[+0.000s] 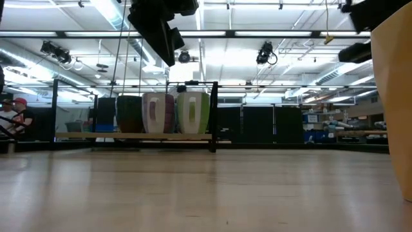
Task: Place coffee mugs
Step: Put the light blue mug on the shelf
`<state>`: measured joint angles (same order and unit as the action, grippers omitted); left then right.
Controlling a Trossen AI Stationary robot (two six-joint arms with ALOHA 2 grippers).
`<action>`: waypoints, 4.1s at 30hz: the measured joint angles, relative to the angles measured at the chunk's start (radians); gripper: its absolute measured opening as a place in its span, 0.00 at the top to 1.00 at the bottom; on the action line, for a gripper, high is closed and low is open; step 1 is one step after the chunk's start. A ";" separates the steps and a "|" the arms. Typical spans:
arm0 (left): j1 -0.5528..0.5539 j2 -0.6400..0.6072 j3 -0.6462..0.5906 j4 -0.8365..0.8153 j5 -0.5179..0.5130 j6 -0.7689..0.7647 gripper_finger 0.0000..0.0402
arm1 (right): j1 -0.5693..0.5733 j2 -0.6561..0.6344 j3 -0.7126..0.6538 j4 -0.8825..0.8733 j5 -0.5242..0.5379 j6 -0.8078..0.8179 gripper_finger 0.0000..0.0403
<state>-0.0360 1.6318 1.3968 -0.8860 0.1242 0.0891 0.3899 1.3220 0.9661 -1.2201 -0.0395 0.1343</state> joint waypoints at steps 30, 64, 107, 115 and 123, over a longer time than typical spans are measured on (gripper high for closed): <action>-0.083 0.030 0.002 0.182 -0.296 0.027 0.69 | -0.424 0.005 0.028 0.178 -0.018 0.397 0.91; -0.030 0.234 0.110 0.549 -0.151 0.023 0.59 | -0.477 -0.053 0.050 0.120 -0.006 0.335 0.82; 0.048 0.356 0.217 0.645 -0.136 -0.266 0.65 | -0.004 -0.503 -0.211 0.323 0.997 0.586 0.85; 0.037 0.466 0.413 0.531 -0.164 -0.328 0.65 | 0.099 -0.544 -0.245 0.323 1.084 0.680 0.89; 0.038 0.530 0.488 0.490 -0.183 -0.395 0.62 | 0.256 -0.545 -0.339 0.323 1.452 0.704 0.92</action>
<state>0.0017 2.1617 1.8851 -0.3957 -0.0586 -0.3059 0.6460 0.7773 0.6273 -0.8976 1.4124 0.8385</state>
